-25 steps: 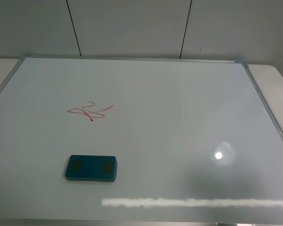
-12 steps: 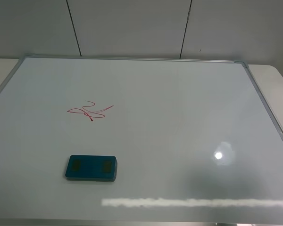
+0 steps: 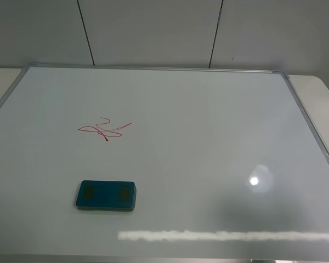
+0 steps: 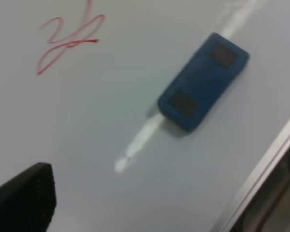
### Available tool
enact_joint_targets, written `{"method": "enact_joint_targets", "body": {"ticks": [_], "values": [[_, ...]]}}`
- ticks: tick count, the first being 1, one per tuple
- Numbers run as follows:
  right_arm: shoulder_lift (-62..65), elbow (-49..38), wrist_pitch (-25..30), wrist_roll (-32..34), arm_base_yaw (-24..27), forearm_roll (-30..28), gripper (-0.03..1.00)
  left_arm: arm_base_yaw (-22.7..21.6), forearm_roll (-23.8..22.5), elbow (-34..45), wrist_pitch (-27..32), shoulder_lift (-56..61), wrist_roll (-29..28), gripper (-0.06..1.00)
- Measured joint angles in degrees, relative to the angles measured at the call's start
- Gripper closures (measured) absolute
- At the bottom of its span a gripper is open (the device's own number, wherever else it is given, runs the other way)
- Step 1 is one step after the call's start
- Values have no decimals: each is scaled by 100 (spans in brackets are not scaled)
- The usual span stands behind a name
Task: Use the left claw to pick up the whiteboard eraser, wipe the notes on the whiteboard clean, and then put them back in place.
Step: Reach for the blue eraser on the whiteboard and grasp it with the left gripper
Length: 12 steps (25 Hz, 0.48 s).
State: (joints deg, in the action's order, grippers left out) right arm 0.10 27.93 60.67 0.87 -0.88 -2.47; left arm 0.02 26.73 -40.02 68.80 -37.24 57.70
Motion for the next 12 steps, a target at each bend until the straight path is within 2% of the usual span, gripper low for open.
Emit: {"method": "enact_joint_targets", "body": {"ticks": [3,5,9,12], "values": [[0,0,0,0,0,0,-3,15,146,-19,-5,-742,509,-5],[0,0,0,0,0,0,-3,208,91,-30,-5,-1123,615,-5],[0,0,0,0,0,0,-3,1028,-549,-32,-308,-1476,604,-5],[0,0,0,0,0,0,-3,1782,-1206,-37,-768,-1654,295,-5]]}}
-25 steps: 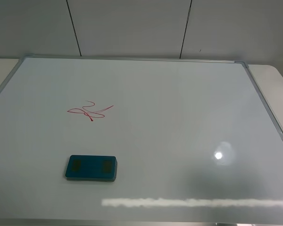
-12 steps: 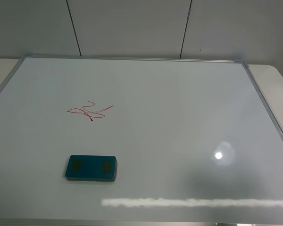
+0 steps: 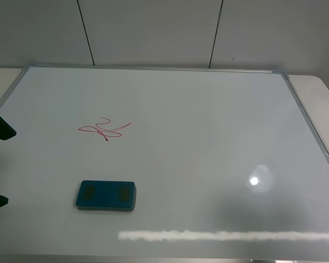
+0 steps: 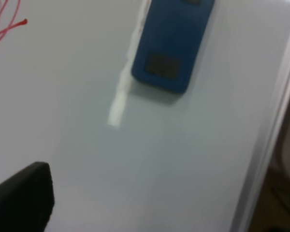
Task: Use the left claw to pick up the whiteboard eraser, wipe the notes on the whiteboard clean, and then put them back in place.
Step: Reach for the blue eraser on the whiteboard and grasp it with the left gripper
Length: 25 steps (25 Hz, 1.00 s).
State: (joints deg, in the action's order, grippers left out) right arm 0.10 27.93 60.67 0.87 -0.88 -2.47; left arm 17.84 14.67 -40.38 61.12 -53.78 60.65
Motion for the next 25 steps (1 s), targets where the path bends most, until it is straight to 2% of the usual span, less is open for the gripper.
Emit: {"method": "enact_joint_targets", "body": {"ticks": [5,8,12,18,25], "values": [[0,0,0,0,0,0,-3,1277,-873,0,-104,-582,-960,-5],[0,0,0,0,0,0,-3,1926,-1221,0,-179,-980,-1292,-5],[0,0,0,0,0,0,-3,2499,-1572,0,-595,-1432,-1508,-5],[0,0,0,0,0,0,-3,2957,-1818,0,-1411,-2160,-1747,-5],[0,0,0,0,0,0,-3,3116,-2089,0,-2518,-3068,-2181,-5]]}}
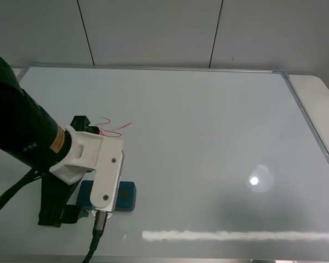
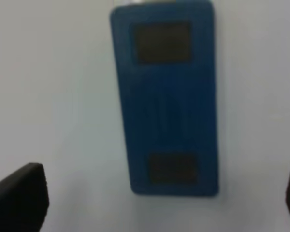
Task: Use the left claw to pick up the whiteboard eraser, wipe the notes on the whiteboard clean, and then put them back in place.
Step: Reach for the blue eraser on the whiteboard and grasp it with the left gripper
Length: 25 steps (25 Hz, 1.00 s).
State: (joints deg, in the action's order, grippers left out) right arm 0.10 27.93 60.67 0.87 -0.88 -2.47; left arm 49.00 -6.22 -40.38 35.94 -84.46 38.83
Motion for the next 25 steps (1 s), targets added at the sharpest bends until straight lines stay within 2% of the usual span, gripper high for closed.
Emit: {"method": "enact_joint_targets", "body": {"ticks": [16,25], "values": [[0,0,0,0,0,0,-3,0,-29,-2,-103,-632,-77,-5],[0,0,0,0,0,0,-3,0,-29,5,-587,-1074,-77,-5]]}}
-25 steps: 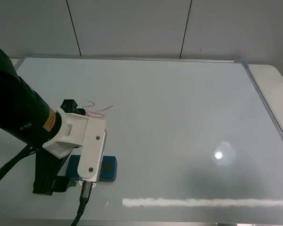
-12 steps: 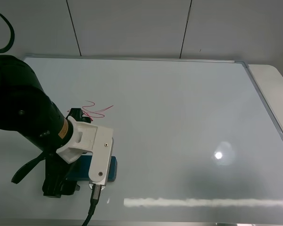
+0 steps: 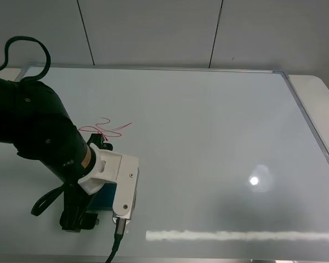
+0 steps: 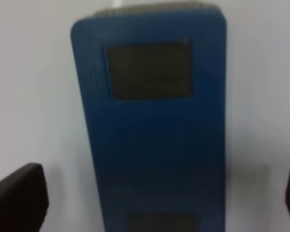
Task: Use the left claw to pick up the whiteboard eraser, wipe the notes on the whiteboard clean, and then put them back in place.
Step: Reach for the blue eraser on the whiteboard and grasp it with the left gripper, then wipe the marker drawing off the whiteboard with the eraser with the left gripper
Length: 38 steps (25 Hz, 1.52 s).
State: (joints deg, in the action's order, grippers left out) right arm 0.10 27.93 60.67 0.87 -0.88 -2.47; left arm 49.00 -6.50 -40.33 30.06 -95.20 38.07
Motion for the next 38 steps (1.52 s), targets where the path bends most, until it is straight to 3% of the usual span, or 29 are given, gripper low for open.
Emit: {"method": "enact_joint_targets", "body": {"ticks": [6,29,31,34,38], "values": [[0,0,0,0,0,0,-3,0,5,309,-508,-13,-21,-5],[0,0,0,0,0,0,-3,0,29,321,-650,-222,-107,-5],[0,0,0,0,0,0,-3,0,29,321,-650,-222,-127,4],[0,0,0,0,0,0,-3,0,29,321,-614,-190,-147,41],[0,0,0,0,0,0,-3,0,29,321,-481,-86,-147,39]]}}
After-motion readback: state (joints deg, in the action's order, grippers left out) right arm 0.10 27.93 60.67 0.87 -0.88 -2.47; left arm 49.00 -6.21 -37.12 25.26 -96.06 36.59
